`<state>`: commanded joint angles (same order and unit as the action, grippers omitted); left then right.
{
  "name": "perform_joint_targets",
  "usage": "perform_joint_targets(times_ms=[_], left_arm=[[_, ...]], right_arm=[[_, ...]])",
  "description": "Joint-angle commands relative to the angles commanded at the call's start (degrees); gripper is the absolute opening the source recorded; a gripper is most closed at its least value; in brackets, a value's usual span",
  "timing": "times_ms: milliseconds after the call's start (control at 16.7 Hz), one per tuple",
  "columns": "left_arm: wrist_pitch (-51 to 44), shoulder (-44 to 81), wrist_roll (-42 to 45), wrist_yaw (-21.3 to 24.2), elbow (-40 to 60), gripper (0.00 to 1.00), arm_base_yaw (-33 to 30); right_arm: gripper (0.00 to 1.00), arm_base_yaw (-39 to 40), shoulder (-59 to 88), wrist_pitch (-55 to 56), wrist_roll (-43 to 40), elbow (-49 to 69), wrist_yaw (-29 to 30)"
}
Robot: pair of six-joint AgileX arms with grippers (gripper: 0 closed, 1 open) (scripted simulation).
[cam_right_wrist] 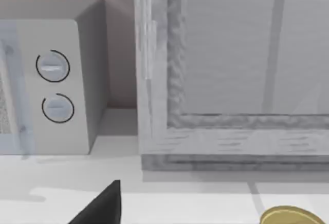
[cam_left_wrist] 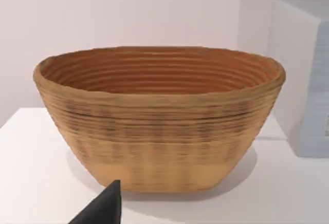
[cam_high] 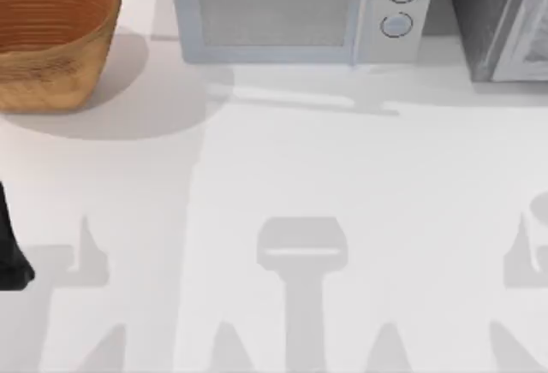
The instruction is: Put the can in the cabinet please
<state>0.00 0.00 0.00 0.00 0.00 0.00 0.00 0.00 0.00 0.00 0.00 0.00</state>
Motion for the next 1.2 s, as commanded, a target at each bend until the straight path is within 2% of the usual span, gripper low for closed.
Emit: perform_joint_targets(times_ms=[240,480,720,1200], left_arm=[[0.0,0.0,0.0,0.0,0.0,1.00,0.0],[0.0,0.0,0.0,0.0,0.0,1.00,0.0],[0.0,0.0,0.0,0.0,0.0,1.00,0.0],[0.0,0.0,0.0,0.0,0.0,1.00,0.0]], right_arm=[[1.00,-0.3,1.8,1.7,0.0,0.2,-0.5],[1.00,-2.0,12.6,11.9,-0.2,0.9,-2.6],[1.00,-5.1,32.1,27.9,-0.8,1.7,-5.5],[1.00,-12.7,80.0,64.6,-2.6,3.5,-11.6]])
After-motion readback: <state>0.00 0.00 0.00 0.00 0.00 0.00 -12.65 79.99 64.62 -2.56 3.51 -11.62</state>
